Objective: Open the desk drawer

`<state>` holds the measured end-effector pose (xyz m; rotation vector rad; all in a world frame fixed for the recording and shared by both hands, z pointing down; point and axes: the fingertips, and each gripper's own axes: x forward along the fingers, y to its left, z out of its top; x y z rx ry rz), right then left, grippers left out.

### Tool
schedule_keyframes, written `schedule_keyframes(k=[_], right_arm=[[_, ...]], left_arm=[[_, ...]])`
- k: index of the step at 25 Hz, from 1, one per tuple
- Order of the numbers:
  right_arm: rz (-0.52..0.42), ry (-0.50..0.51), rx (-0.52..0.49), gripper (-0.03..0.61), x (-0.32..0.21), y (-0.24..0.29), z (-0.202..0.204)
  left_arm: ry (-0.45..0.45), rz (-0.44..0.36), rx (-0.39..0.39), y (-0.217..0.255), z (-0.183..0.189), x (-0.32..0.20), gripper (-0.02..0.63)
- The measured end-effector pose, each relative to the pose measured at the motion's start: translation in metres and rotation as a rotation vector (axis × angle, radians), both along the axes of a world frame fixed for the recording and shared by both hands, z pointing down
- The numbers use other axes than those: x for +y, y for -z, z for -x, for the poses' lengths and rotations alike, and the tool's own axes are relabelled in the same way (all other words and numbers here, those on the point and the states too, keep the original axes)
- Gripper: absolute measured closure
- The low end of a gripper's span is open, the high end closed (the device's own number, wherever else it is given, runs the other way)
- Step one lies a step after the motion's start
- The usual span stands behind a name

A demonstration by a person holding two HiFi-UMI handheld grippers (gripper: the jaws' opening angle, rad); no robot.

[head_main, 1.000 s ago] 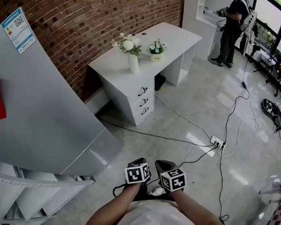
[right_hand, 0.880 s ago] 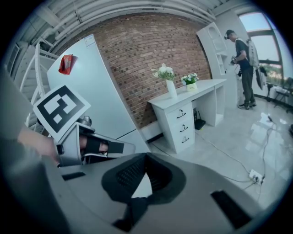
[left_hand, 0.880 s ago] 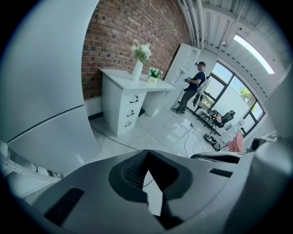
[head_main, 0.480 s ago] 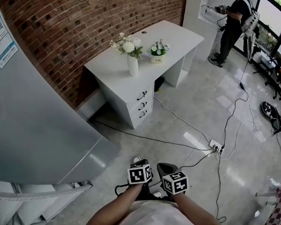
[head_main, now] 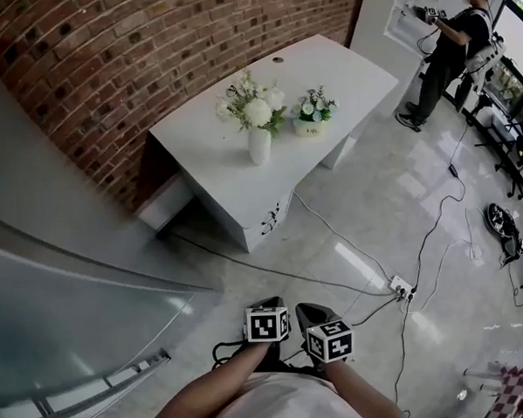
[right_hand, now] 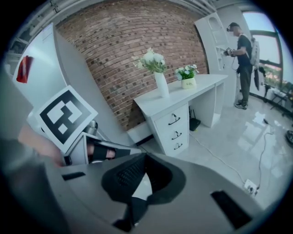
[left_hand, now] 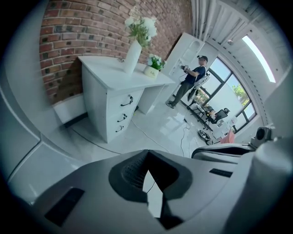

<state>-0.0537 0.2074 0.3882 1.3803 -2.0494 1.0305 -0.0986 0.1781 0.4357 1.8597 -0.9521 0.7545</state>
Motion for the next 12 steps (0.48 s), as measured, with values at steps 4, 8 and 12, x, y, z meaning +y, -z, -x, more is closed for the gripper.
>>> schedule_keyframes(k=[4,8,12], right_arm=[[0.009,-0.002,0.02,0.563,-0.04,0.001,-0.001],[-0.02,-0.052,0.029,0.563,-0.079,0.013,-0.013],[-0.071,-0.008,0.112,0.563,-0.101,0.027,-0.023]], left_arm=[[0.002,0.022,0.001,-0.005,0.01,-0.035,0.607],[0.004,0.03,0.014,-0.007,0.012,-0.062,0.607],[0.014,0.032,0.016,-0.008,0.01,-0.074,0.607]])
